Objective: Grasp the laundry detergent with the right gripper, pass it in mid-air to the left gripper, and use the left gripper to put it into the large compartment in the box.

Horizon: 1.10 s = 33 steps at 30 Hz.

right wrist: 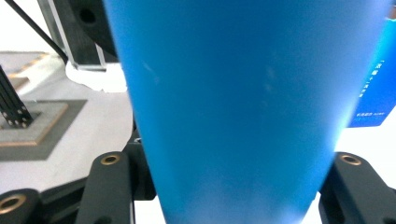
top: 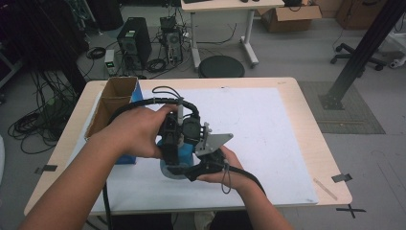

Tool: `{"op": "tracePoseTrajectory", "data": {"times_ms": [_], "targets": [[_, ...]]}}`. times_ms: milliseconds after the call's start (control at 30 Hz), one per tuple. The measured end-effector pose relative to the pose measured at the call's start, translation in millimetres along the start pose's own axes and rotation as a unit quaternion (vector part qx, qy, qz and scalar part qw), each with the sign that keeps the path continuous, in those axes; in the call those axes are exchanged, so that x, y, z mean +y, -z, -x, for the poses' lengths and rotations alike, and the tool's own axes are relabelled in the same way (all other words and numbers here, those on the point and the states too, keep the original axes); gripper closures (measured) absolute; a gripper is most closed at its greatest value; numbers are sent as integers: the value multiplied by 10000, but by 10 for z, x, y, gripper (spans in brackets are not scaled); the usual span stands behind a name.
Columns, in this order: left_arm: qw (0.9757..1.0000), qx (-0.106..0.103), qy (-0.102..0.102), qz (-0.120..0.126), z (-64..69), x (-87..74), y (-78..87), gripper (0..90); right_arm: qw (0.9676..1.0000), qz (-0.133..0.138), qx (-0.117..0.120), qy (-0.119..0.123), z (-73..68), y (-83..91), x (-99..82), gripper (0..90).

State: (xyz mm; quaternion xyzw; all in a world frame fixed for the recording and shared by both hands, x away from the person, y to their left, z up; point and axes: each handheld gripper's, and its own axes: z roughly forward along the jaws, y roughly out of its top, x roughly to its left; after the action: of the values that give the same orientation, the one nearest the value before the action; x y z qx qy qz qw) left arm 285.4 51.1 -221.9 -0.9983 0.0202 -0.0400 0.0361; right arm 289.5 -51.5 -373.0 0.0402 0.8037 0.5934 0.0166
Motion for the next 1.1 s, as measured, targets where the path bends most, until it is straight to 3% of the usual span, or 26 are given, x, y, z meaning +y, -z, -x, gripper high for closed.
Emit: {"op": "tracePoseTrajectory", "data": {"times_ms": [100,200,433,600,667,733,833,1000,1067,1100], "targets": [[10000,-18,36,15,-16,1,25,384,9999,3,11,-155,23,36,-7,293],[9999,-35,97,23,-39,-2,57,383,9998,56,-25,-202,35,86,-14,241],[9980,-220,585,34,-117,-24,153,382,9987,176,-146,-452,67,285,-27,44],[9935,-333,1093,-1,-210,-81,249,381,9982,285,-246,-461,92,542,-8,1],[9894,-409,1392,1,-264,-127,289,381,9981,272,-320,-451,96,650,4,1],[9837,-452,1738,63,-318,-180,320,380,9980,275,-348,-443,99,754,15,1],[9755,-377,2164,125,-386,-249,384,381,9978,234,-433,-450,101,886,31,0],[9601,-243,2781,190,-489,-362,498,381,9975,175,-547,-405,85,1058,55,0],[9531,-173,3016,208,-528,-407,541,381,9975,158,-563,-392,75,1114,68,0],[9481,-99,3165,269,-550,-432,565,380,9975,151,-579,-383,69,1141,77,1]]}}
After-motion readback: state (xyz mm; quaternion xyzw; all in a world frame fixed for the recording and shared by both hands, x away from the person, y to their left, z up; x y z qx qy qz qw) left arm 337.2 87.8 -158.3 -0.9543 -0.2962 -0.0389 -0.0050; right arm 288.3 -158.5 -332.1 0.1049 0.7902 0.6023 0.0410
